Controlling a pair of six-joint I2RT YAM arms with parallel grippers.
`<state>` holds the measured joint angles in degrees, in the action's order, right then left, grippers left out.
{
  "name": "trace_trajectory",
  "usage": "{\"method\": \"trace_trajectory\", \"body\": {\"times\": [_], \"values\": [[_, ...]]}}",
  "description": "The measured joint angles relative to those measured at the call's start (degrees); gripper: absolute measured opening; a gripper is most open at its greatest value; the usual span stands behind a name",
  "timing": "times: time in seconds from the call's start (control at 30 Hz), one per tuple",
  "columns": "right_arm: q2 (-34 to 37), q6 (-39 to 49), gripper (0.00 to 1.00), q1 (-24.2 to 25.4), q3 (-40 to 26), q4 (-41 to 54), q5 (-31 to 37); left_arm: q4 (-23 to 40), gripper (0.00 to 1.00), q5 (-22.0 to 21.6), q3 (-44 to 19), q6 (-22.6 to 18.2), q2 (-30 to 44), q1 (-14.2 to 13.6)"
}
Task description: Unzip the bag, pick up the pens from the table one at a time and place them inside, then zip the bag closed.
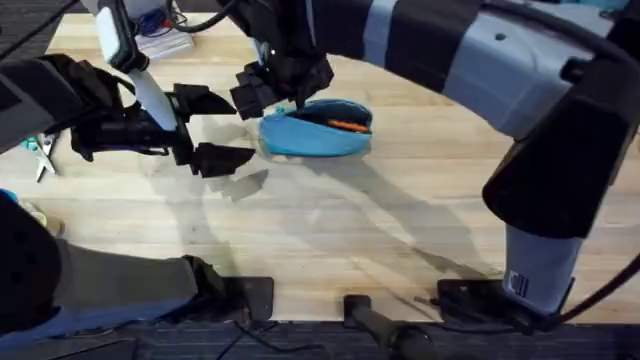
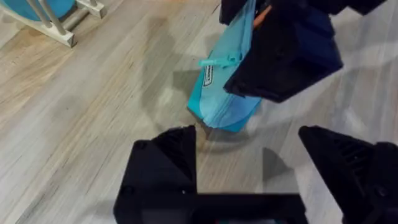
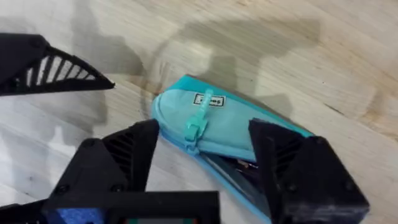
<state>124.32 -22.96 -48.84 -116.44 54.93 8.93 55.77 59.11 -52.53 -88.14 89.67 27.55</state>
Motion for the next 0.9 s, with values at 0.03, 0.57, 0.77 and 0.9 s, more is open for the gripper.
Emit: {"method": "trace_trajectory", "body": {"times": [0.03,0.57,0.77,0.9], "values": [[0.1,0.0,0.837,0.0,0.0,0.0,0.0,0.0,0.994,0.0,0.0,0.0,0.0,0.0],[0.1,0.0,0.371,-0.1,-0.1,0.6,-0.6,0.0,0.993,0.0,0.0,0.0,0.0,0.0],[0.1,0.0,0.121,-0.1,-0.1,0.9,-0.7,0.0,0.993,0.0,0.0,0.0,0.0,0.0],[0.1,0.0,0.031,-0.1,-0.1,1.0,-0.6,0.0,0.993,0.0,0.0,0.0,0.0,0.0]]}}
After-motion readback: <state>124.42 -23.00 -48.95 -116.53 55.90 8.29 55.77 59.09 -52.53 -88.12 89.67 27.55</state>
